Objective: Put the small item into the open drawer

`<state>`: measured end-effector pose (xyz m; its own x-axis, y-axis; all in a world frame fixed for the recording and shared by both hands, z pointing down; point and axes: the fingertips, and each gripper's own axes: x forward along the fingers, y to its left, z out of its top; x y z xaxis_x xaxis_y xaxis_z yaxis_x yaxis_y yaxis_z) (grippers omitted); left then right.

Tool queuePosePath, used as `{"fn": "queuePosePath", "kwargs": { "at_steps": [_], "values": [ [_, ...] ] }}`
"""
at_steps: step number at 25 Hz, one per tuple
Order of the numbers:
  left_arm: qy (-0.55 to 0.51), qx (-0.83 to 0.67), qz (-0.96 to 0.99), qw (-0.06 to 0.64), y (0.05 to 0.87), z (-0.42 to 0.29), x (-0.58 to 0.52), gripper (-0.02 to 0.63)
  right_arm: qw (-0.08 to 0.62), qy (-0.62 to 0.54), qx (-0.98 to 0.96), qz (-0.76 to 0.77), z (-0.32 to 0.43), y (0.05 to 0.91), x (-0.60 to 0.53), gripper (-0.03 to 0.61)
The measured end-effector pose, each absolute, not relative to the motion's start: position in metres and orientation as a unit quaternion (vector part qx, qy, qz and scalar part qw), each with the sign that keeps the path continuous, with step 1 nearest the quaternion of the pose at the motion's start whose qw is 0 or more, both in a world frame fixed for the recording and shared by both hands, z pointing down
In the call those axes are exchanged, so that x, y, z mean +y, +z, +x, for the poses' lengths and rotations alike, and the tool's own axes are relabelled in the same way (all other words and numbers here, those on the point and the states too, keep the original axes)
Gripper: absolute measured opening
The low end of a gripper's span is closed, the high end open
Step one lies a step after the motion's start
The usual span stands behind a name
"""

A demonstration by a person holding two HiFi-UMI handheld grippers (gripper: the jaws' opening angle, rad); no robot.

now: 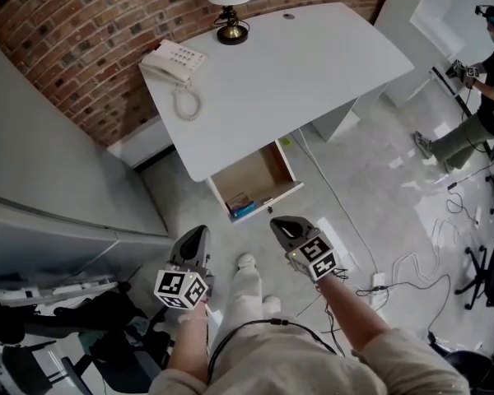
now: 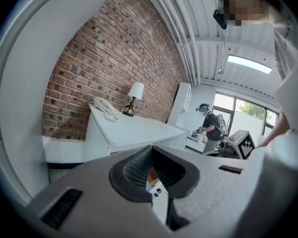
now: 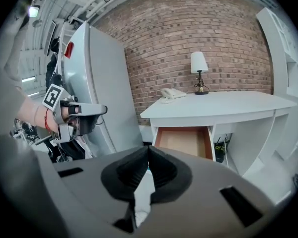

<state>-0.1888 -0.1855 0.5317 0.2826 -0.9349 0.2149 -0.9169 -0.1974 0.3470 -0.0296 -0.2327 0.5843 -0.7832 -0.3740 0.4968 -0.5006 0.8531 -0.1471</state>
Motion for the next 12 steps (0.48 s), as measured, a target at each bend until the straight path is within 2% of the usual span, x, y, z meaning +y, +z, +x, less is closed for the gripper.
{"fn": "queuePosePath", "kwargs": {
  "at_steps": [12],
  "values": [
    [-0.026, -0.606, 0.770, 0.197, 0.514, -0.165, -0.148, 0.006, 0.199, 0.141, -0.934, 0.259, 0.006, 0.555, -0.203, 0.005]
  ]
}}
